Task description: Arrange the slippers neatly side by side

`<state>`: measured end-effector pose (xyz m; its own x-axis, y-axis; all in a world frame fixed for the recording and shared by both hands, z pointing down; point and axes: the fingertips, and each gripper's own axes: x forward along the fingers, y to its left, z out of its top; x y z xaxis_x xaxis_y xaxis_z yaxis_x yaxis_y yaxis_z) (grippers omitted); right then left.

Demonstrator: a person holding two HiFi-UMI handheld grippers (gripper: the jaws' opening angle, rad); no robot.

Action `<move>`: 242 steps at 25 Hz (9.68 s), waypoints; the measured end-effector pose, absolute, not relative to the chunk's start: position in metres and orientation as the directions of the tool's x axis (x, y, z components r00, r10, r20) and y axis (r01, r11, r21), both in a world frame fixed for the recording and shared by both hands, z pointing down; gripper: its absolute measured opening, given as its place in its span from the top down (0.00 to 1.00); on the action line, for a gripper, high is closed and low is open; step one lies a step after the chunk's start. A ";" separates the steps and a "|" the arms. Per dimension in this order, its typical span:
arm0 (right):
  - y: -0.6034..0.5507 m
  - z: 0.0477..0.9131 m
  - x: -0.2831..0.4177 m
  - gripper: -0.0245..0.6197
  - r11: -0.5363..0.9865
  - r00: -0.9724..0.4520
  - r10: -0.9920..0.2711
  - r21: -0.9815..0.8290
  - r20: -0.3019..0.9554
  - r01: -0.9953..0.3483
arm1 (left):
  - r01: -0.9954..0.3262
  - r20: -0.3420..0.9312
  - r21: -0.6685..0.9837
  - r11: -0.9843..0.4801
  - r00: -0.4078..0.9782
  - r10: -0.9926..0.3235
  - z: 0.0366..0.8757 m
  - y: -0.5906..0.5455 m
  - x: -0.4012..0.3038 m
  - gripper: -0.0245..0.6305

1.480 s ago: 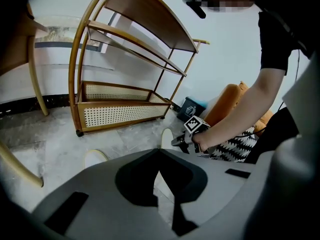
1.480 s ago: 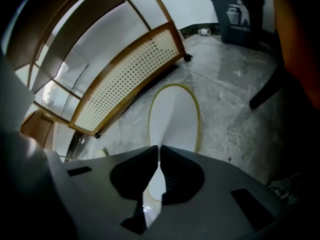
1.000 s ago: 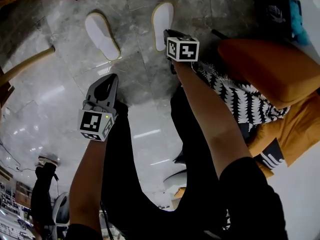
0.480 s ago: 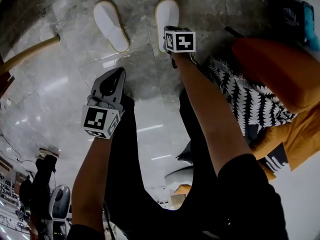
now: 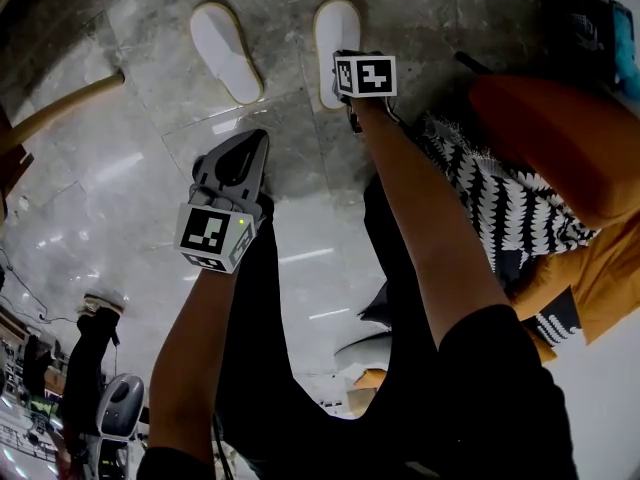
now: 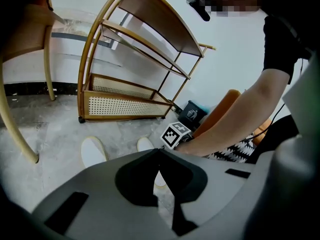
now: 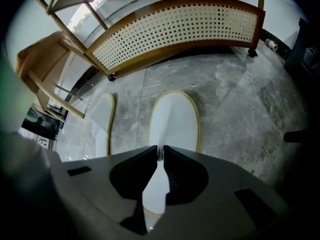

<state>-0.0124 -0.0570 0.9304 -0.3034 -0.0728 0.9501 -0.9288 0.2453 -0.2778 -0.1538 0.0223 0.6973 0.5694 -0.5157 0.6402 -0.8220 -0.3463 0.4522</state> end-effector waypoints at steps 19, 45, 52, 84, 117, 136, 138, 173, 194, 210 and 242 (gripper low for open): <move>-0.087 0.640 0.002 0.90 0.289 -0.527 -0.364 -0.445 0.768 -0.848 | -0.854 0.742 0.501 0.139 0.341 -0.578 0.624 -0.017 -0.190 0.94; -0.072 0.607 -0.029 0.90 0.486 -0.675 -0.377 -0.486 0.634 -0.727 | -0.923 0.820 0.376 0.078 0.293 -0.492 0.695 -0.041 -0.235 0.93; -0.085 0.661 -0.015 0.90 0.440 -0.661 -0.420 -0.498 0.621 -0.747 | -0.958 0.884 0.285 0.033 0.249 -0.396 0.792 -0.047 -0.248 0.69; -0.112 0.718 0.017 0.90 0.367 -0.655 -0.438 -0.542 0.616 -0.756 | -0.928 0.894 0.327 0.176 0.244 -0.376 0.867 -0.061 -0.222 0.92; -0.109 0.730 0.079 0.90 0.302 -0.641 -0.476 -0.573 0.601 -0.762 | -0.924 0.883 0.367 0.106 0.310 -0.353 0.910 -0.045 -0.100 0.92; -0.121 0.574 0.016 0.91 0.415 -0.646 -0.488 -0.495 0.587 -0.763 | -0.912 0.802 0.408 -0.048 0.383 -0.458 0.689 -0.030 -0.139 0.90; -0.132 0.536 0.010 0.91 0.422 -0.639 -0.517 -0.480 0.569 -0.769 | -0.901 0.756 0.431 -0.052 0.391 -0.525 0.638 -0.042 -0.151 0.91; -0.112 -0.093 0.054 0.91 0.668 -0.668 -0.744 -0.051 -0.010 -0.743 | -0.928 -0.056 0.127 -0.350 0.345 -0.937 -0.089 -0.054 -0.179 0.94; -0.080 -0.051 0.125 0.91 0.756 -0.769 -0.638 -0.153 0.041 -0.636 | -0.956 0.098 0.072 -0.285 0.291 -0.952 -0.061 0.002 -0.072 0.94; 0.098 -0.058 0.092 0.91 0.710 -0.722 -0.687 -0.139 0.079 -0.691 | -0.927 0.001 0.129 -0.353 0.356 -0.934 -0.072 0.141 -0.108 0.94; 0.233 -0.045 0.067 0.91 0.704 -0.705 -0.697 -0.062 0.131 -0.708 | -0.925 0.036 0.065 -0.375 0.377 -0.925 -0.069 0.270 -0.112 0.94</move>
<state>0.0673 0.2327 -0.0453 -0.7046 -0.6974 0.1306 -0.7079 0.7036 -0.0623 -0.1118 0.2701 -0.0688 0.3773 -0.9254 0.0365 -0.9249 -0.3746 0.0648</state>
